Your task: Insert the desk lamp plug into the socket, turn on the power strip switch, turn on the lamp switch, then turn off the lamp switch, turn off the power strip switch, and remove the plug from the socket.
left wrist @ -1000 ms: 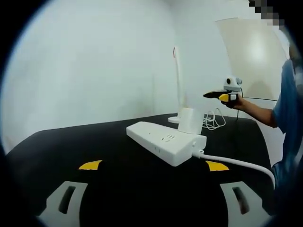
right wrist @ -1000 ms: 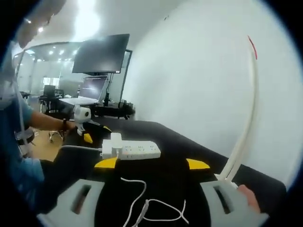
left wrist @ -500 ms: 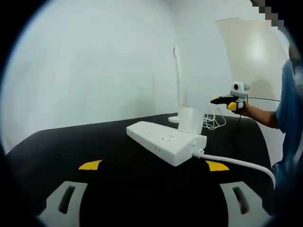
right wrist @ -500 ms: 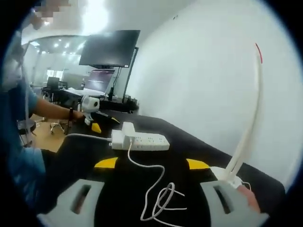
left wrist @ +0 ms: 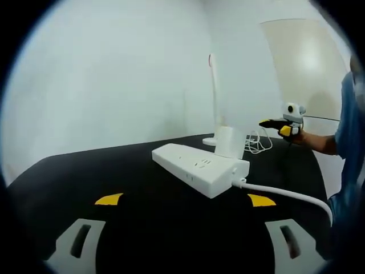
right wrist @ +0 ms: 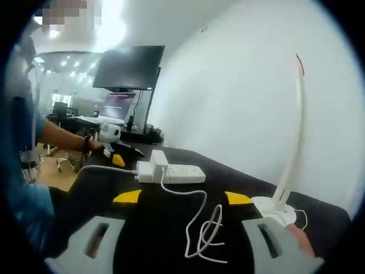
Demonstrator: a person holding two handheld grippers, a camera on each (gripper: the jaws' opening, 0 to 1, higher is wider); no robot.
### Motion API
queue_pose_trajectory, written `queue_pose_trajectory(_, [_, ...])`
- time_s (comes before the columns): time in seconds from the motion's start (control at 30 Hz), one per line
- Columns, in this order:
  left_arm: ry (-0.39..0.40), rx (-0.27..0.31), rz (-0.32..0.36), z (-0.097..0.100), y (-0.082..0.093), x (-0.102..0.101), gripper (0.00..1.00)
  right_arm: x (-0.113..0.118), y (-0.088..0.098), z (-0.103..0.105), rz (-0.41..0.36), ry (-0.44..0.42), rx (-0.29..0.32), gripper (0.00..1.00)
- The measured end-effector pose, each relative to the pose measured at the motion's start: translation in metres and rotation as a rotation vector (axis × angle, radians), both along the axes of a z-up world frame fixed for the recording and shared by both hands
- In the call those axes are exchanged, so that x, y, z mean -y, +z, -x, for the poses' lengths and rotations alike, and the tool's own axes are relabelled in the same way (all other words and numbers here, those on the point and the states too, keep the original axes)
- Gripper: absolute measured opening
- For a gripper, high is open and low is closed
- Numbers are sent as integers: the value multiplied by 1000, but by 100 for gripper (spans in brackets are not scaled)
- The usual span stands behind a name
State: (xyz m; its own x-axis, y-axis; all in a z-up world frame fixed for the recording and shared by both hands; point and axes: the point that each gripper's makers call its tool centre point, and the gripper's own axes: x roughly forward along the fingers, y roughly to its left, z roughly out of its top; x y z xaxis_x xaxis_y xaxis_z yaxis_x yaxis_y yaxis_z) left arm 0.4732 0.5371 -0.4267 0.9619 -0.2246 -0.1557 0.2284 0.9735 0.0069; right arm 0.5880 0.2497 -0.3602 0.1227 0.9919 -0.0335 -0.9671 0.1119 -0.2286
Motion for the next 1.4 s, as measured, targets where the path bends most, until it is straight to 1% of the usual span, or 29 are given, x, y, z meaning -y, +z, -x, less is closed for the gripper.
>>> queue_pose_trajectory(0.1, [-1,-7,-3,1,-1,1,81,2,-1,-1,-16,-9,4,56])
queue_pose_trajectory(0.23, [-7,-25,-7,4,-3,4,81,5,-6,-9,-11,-40,1,56])
queue_pose_trajectory(0.33, [-9,-23,25,3,0,-2,81,7,-8,-8,-20,-48,4,56])
queue_pose_trajectory(0.4, [-10,-21,69,2,3,-6,81,7,-8,-9,-21,-55,6,56])
queue_pose_trajectory(0.43, [-10,-18,69,2,4,-9,81,7,-7,-9,-30,-56,7,56])
queue_pose_trajectory(0.5, [-9,-13,66,4,7,-3,81,8,-5,-8,-42,-61,13,56])
queue_pose_trajectory(0.57, [-13,-25,70,3,5,-4,80,7,-7,-8,-38,-60,17,56])
queue_pose_trajectory(0.63, [-16,-25,76,4,7,-3,80,7,-7,-7,-39,-59,31,56])
queue_pose_trajectory(0.7, [-16,-18,77,3,12,-4,81,6,-6,-6,-40,-61,42,56])
queue_pose_trajectory(0.77, [-14,1,80,0,20,-4,81,6,-6,-6,-40,-60,49,56])
queue_pose_trajectory(0.87, [-22,30,76,-3,32,2,81,7,-6,-6,-43,-60,53,56])
queue_pose_trajectory(0.97, [-23,27,76,-9,39,5,80,7,-6,-5,-45,-53,48,56])
queue_pose_trajectory(1.07, [-26,20,118,-10,43,10,80,7,-7,-7,-40,-58,47,56])
queue_pose_trajectory(1.1, [-26,17,118,-10,43,11,81,7,-7,-7,-41,-57,43,56])
queue_pose_trajectory(1.13, [-22,13,111,-11,43,15,82,8,-6,-7,-45,-55,41,56])
queue_pose_trajectory(1.17, [11,29,68,-12,44,10,82,8,-6,-6,-49,-52,39,56])
queue_pose_trajectory(1.2, [15,49,41,-10,47,12,83,8,-5,-5,-51,-49,38,55])
queue_pose_trajectory(1.23, [4,84,48,-9,53,17,82,8,-6,-5,-49,-49,40,55])
queue_pose_trajectory(1.27, [-18,88,96,-8,55,23,80,8,-6,-4,-46,-47,44,55])
queue_pose_trajectory(1.3, [-27,88,119,-7,57,26,77,7,-6,-3,-43,-43,46,55])
queue_pose_trajectory(1.37, [-20,85,102,-4,56,28,72,5,-9,-1,-29,-31,53,55])
queue_pose_trajectory(1.4, [-18,84,94,-3,55,29,73,4,-10,0,-25,-29,58,55])
